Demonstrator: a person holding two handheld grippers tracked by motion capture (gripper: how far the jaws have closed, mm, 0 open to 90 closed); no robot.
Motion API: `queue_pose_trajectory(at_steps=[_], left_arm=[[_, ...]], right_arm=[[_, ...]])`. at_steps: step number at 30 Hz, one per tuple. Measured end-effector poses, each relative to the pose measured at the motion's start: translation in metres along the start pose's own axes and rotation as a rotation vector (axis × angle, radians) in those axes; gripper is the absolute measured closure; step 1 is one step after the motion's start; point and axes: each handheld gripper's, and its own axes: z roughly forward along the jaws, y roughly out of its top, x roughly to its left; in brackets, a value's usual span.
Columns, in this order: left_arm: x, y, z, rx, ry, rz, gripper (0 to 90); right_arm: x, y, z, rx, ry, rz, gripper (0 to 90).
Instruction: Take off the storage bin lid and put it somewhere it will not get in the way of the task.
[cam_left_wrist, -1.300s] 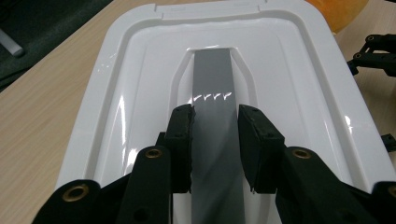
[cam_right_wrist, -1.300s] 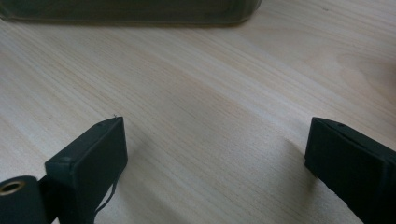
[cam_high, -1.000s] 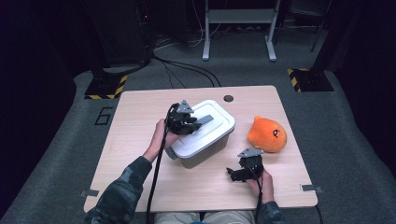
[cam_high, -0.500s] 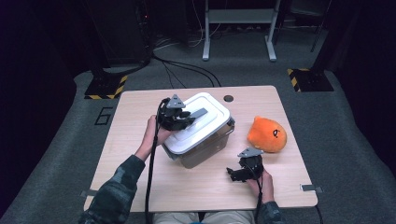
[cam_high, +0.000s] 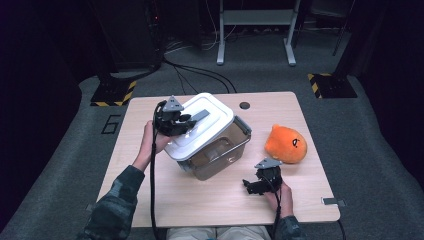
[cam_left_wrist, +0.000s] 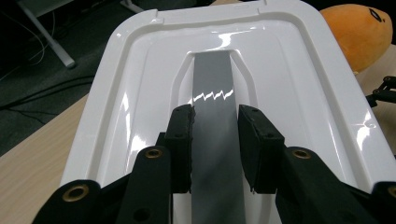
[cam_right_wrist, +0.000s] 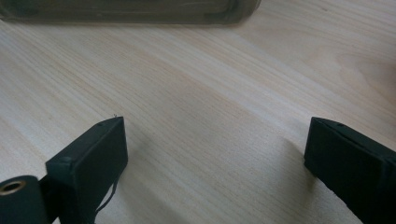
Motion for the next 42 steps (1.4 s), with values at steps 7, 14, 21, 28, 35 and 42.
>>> queue_pose_trajectory(at_steps=[7,14,21,28,35,42], left_arm=[[0.009,-0.006,-0.008,0.005,0.017,-0.017,66.4],[0.015,-0.011,-0.015,-0.002,0.03,-0.034,66.4],[0.024,-0.018,-0.023,-0.008,0.059,-0.054,66.4],[0.036,-0.03,-0.033,-0.003,0.094,-0.084,66.4],[0.047,-0.041,-0.041,-0.01,0.123,-0.123,66.4],[0.057,-0.056,-0.049,-0.008,0.156,-0.165,66.4]], right_arm=[[0.0,0.0,0.0,0.0,-0.001,0.001,5.3],[0.0,0.0,0.0,-0.001,-0.001,-0.003,5.3],[0.0,0.0,0.0,-0.002,-0.006,-0.004,5.3],[0.0,0.0,0.0,0.001,-0.003,0.001,5.3],[0.0,0.0,0.0,0.0,-0.005,0.0,5.4],[0.0,0.0,0.0,0.001,-0.004,0.001,5.4]])
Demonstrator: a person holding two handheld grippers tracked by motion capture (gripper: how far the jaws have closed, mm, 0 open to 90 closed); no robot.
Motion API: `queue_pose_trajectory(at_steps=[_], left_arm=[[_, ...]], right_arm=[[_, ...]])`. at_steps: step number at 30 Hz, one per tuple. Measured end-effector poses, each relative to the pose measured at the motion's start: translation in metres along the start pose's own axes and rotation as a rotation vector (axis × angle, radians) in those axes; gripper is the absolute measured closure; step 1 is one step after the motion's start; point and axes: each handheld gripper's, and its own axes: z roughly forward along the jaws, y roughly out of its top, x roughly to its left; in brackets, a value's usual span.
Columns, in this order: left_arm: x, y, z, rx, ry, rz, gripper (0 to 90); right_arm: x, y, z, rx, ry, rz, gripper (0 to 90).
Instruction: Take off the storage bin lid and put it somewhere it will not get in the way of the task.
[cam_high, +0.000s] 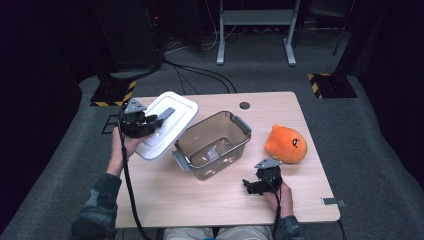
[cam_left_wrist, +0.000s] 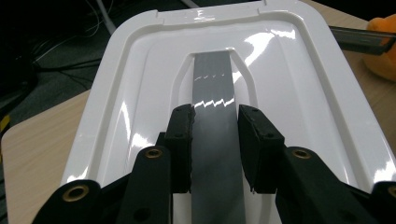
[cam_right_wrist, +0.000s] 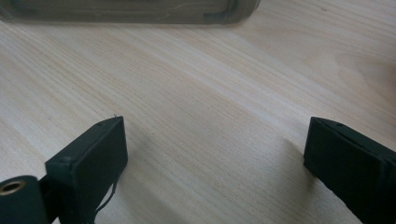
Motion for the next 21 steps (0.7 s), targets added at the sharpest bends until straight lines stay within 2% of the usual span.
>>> queue_pose_trajectory(at_steps=[6,12,16,21], left_arm=[[0.011,-0.013,-0.004,0.003,0.039,-0.041,66.4],[0.023,-0.028,-0.004,-0.011,0.112,-0.103,66.4],[0.029,-0.038,0.0,0.002,0.137,-0.139,66.4],[0.034,-0.048,0.005,0.021,0.161,-0.164,66.4]], right_arm=[[0.0,0.0,0.0,0.003,0.003,-0.007,5.4],[0.0,0.0,0.0,0.003,0.003,-0.008,5.4],[0.0,0.0,0.0,0.003,0.003,-0.007,5.4],[0.0,0.0,0.0,0.003,0.003,-0.007,5.4]])
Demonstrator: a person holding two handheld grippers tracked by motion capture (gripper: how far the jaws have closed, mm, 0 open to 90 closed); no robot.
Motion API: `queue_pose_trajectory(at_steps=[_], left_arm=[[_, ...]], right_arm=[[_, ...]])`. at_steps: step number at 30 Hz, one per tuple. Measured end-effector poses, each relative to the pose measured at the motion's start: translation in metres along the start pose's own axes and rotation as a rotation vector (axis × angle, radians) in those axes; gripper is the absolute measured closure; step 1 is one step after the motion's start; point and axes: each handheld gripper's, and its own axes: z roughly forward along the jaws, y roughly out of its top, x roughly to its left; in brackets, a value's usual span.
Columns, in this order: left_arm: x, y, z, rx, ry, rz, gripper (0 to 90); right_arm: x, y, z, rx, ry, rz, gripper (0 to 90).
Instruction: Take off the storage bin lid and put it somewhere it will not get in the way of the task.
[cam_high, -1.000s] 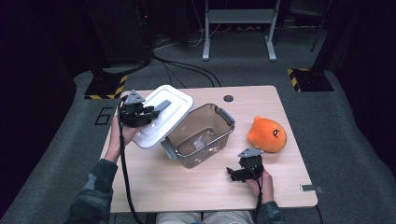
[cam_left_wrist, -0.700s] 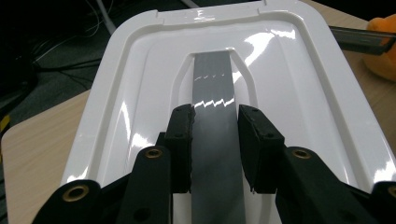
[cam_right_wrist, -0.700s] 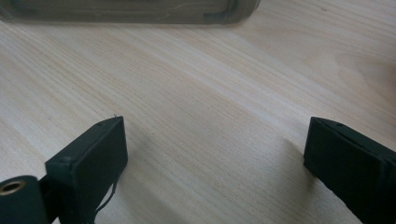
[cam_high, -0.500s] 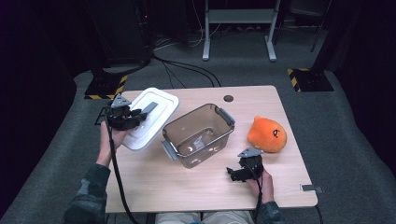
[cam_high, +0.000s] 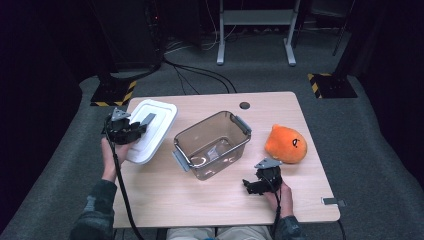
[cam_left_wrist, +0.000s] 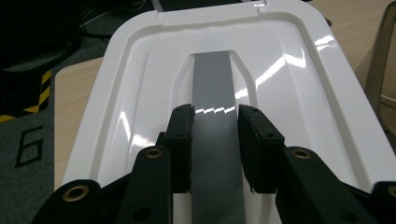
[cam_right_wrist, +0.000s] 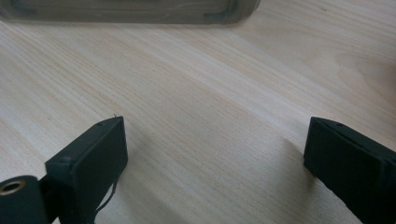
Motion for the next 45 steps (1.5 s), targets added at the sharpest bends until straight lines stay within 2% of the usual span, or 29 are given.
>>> queue_pose_trajectory(at_steps=[2,5,9,21,25,32,37,43,45], left_arm=[[0.001,-0.004,0.002,0.009,0.023,-0.006,66.3],[0.002,-0.011,0.007,0.016,0.034,-0.031,66.4],[0.004,-0.019,0.017,0.055,0.061,-0.033,66.4],[0.016,-0.045,0.032,0.114,0.092,-0.097,66.3],[0.02,-0.052,0.038,0.137,0.104,-0.099,66.4],[0.022,-0.059,0.047,0.151,0.125,-0.13,66.4],[0.021,-0.065,0.056,0.169,0.145,-0.128,66.4],[0.023,-0.075,0.064,0.18,0.16,-0.168,66.4],[0.024,-0.078,0.066,0.179,0.175,-0.169,66.4]], right_arm=[[0.0,0.0,0.0,0.0,0.0,0.0,5.3],[0.0,0.0,0.0,0.0,0.002,-0.001,5.4],[0.0,0.0,0.0,0.0,0.0,-0.001,5.4],[0.0,0.0,0.0,0.0,0.0,0.0,5.4],[0.0,0.0,0.0,-0.001,-0.002,0.0,5.4],[0.0,0.0,0.0,-0.001,-0.002,0.0,5.4],[0.0,0.0,0.0,-0.001,-0.002,0.0,5.5],[0.0,0.0,0.0,-0.002,-0.002,-0.002,5.5],[0.0,0.0,0.0,-0.001,-0.002,0.0,5.4]])
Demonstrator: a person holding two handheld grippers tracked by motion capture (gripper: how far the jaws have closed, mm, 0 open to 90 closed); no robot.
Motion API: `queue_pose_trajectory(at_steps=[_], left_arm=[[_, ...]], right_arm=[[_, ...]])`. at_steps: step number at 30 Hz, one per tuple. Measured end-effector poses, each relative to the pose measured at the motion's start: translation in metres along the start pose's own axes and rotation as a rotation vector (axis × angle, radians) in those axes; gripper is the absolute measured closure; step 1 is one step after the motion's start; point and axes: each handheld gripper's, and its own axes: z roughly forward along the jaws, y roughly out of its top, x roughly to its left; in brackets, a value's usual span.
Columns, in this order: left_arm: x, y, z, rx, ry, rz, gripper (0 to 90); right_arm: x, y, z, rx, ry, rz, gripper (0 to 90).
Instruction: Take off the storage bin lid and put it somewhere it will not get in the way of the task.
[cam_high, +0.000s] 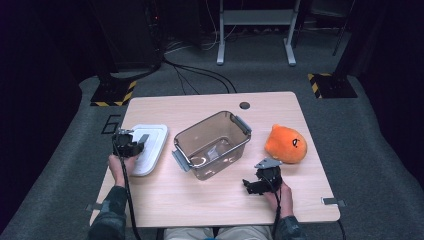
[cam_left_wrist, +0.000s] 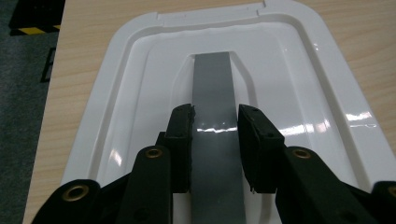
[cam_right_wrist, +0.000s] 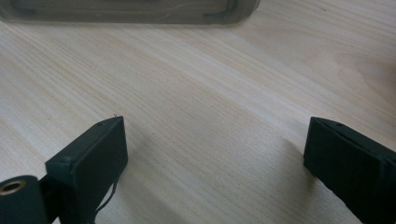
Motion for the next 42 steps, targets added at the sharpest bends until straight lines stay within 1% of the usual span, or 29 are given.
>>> queue_pose_trajectory(at_steps=[1,5,6,10,12,16,21,22,25,27,29,34,35,38,39,40,42], left_arm=[[0.0,-0.001,0.001,0.007,-0.004,-0.003,66.4],[0.001,-0.004,0.005,0.011,0.014,-0.011,66.4],[0.001,-0.004,0.006,0.017,0.017,-0.006,66.4],[0.002,-0.008,0.011,0.022,0.032,-0.015,66.3],[0.003,-0.008,0.012,0.015,0.037,-0.021,66.3],[0.003,-0.008,0.013,0.019,0.048,-0.017,66.3],[0.004,-0.007,0.014,0.012,0.041,-0.009,65.8],[0.004,-0.007,0.013,0.006,0.033,-0.018,65.1],[0.003,-0.006,0.012,-0.002,0.026,-0.013,53.8],[0.001,-0.005,0.009,0.006,0.019,-0.003,46.9],[0.0,-0.003,0.006,0.0,0.01,0.006,40.2],[-0.003,-0.001,-0.005,-0.018,-0.015,0.043,25.7],[-0.004,-0.001,-0.008,-0.017,-0.025,0.048,24.5],[-0.008,0.0,-0.016,-0.025,-0.049,0.083,19.7],[-0.01,-0.001,-0.019,-0.026,-0.058,0.085,17.9],[-0.012,-0.001,-0.022,-0.023,-0.073,0.1,15.9],[-0.018,-0.004,-0.027,-0.044,-0.095,0.118,14.0]], right_arm=[[0.0,0.0,0.0,0.0,0.0,0.0,5.4],[0.0,0.0,0.0,0.0,0.0,0.0,5.5],[0.0,0.0,0.0,0.0,0.0,0.0,5.4],[0.0,0.0,0.0,0.0,0.0,-0.002,5.4],[0.0,0.0,0.0,0.0,0.0,0.0,5.5],[0.0,0.0,0.0,0.0,0.0,0.0,5.5],[0.0,0.0,0.0,0.001,0.001,0.0,5.5],[0.0,0.0,0.0,0.0,0.0,0.0,5.4],[0.0,0.0,0.0,0.0,0.0,0.0,5.5],[0.0,0.0,0.0,0.001,0.001,0.0,5.4],[0.0,0.0,0.0,0.0,0.0,0.0,5.4],[0.0,0.0,0.0,0.0,0.0,0.0,5.5],[0.0,0.0,0.0,0.0,0.0,0.0,5.5],[0.0,0.0,0.0,0.0,0.0,0.0,5.5],[0.0,0.0,0.0,0.0,0.0,0.0,5.5],[0.0,0.0,0.0,0.0,0.0,0.0,5.5],[0.0,0.0,0.0,0.0,0.0,0.0,5.5]])
